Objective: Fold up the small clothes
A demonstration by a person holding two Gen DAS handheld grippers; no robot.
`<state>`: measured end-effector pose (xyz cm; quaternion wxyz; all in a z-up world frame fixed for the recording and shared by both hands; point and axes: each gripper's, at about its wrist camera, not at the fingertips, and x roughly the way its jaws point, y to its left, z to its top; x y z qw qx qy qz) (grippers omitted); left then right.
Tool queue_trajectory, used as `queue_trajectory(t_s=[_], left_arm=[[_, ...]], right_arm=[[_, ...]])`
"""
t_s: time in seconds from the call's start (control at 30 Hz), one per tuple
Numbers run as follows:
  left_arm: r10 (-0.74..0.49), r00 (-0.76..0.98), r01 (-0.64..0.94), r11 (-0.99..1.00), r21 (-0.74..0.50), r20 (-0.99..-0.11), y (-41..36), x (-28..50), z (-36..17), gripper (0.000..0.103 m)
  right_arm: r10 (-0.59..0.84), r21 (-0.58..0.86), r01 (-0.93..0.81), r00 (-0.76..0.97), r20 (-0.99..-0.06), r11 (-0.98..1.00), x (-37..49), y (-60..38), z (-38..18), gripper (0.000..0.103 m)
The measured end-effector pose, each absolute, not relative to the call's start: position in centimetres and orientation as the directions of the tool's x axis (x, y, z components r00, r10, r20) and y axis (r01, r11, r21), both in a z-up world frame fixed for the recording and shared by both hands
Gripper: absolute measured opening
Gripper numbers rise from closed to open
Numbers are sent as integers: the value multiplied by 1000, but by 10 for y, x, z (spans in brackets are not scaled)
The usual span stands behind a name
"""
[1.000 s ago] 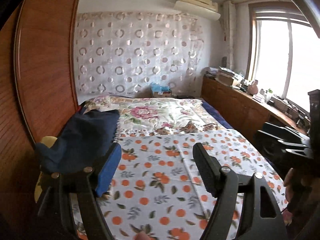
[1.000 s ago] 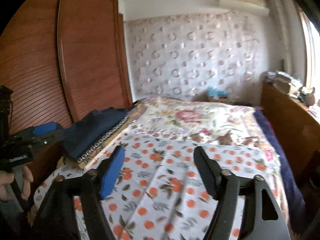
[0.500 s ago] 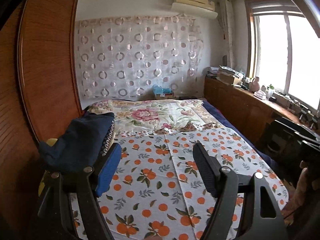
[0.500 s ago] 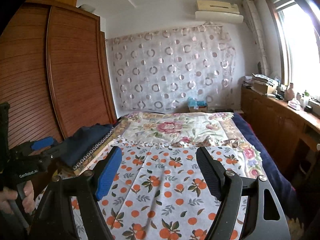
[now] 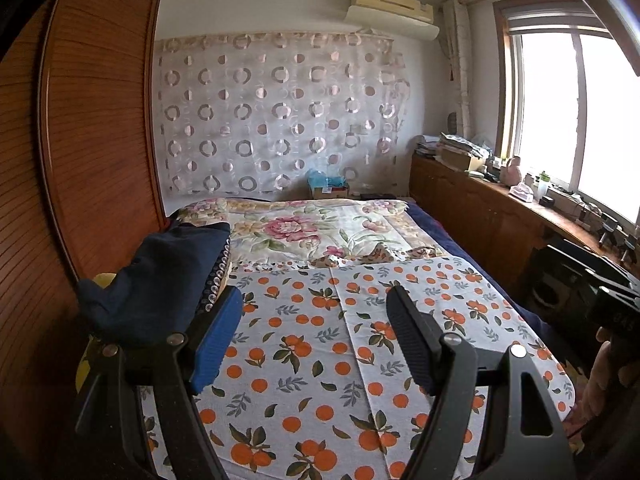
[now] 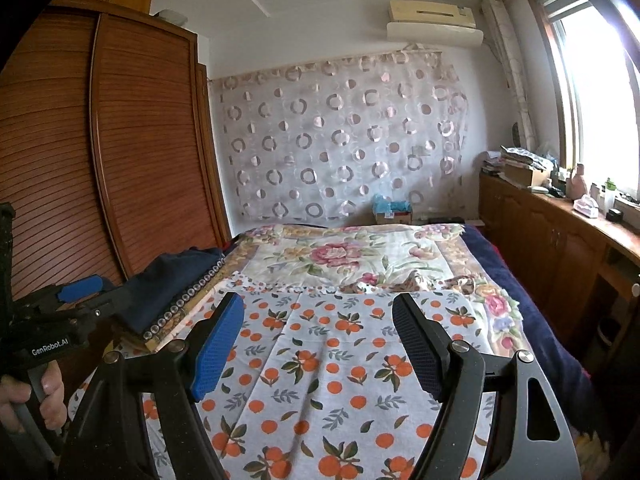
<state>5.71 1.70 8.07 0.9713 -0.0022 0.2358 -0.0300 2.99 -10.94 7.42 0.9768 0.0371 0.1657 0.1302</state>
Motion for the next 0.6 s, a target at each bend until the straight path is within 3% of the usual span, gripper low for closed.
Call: queue_trajectory(t_s=[0.6], left_arm=[[-58,888,56,998,-18,-455,21,58,81,75]], right_arm=[[269,117,-244,911,-314,963,35,-118,76,78]])
